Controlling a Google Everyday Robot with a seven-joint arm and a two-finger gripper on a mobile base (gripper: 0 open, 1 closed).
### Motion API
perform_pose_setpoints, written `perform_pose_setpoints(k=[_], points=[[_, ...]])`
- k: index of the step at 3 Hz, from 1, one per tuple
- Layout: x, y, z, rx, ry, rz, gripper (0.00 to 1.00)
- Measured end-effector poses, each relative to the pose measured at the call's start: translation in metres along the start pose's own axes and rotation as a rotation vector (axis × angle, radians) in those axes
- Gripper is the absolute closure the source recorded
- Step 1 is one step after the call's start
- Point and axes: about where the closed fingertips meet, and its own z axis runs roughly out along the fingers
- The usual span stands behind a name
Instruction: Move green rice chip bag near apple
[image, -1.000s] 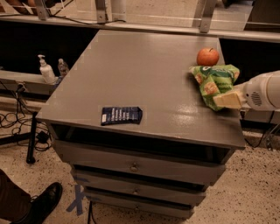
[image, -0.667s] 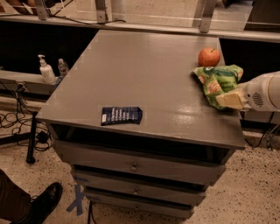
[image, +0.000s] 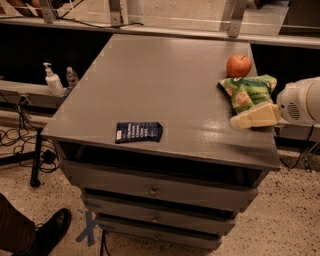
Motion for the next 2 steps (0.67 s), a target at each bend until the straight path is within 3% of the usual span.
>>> perform_pose_setpoints(k=[2], points=[[-0.019,0.02,-0.035,-0.002,-0.094,-0.003,0.0]])
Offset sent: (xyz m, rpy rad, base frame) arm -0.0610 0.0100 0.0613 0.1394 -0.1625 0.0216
